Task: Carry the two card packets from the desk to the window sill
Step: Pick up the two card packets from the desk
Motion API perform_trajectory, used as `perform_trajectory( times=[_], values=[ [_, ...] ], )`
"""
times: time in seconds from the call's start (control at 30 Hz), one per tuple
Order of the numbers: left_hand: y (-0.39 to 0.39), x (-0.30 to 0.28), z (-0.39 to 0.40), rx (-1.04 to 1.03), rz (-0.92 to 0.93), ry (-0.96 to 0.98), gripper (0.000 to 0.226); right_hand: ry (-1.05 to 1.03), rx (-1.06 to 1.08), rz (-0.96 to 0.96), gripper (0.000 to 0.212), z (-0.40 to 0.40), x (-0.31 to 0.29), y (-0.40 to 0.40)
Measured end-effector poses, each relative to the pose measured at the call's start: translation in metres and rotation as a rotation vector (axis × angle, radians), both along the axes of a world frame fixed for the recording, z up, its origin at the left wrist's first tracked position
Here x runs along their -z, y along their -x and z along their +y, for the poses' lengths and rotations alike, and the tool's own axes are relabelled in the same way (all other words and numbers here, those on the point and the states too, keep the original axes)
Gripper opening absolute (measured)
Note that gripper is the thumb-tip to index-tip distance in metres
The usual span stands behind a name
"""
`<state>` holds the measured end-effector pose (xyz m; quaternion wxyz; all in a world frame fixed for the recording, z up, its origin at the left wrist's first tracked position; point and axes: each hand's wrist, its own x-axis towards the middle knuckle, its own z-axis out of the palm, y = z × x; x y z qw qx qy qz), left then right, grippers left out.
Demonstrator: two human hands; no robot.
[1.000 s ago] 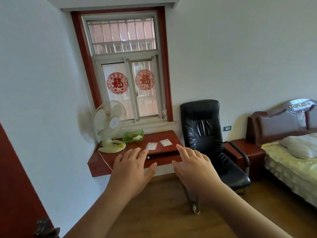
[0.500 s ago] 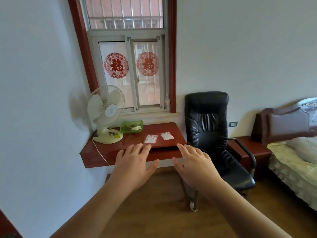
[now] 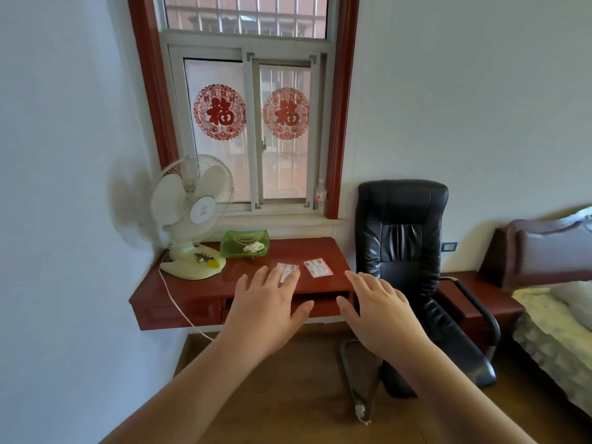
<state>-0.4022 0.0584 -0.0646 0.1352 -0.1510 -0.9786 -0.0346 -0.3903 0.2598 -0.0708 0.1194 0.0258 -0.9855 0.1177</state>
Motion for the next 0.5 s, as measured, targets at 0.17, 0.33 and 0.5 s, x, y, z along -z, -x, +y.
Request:
perform_trajectory(
  times=[0.17,0.33,0.5],
  values=[
    [0.062,0.014,0.019,-0.005,-0.023,-0.018,0.066,0.010,0.008,-0.014,0.066,0.026,0.012,0.060],
    [0.130,0.040,0.046,-0.039,-0.050,0.016,0.068,0.014,-0.033,-0.025,0.067,0.057,0.031,0.127],
    [0.194,0.054,0.068,-0.066,-0.111,0.043,0.067,0.017,-0.074,-0.059,0.066,0.086,0.041,0.191]
  ],
)
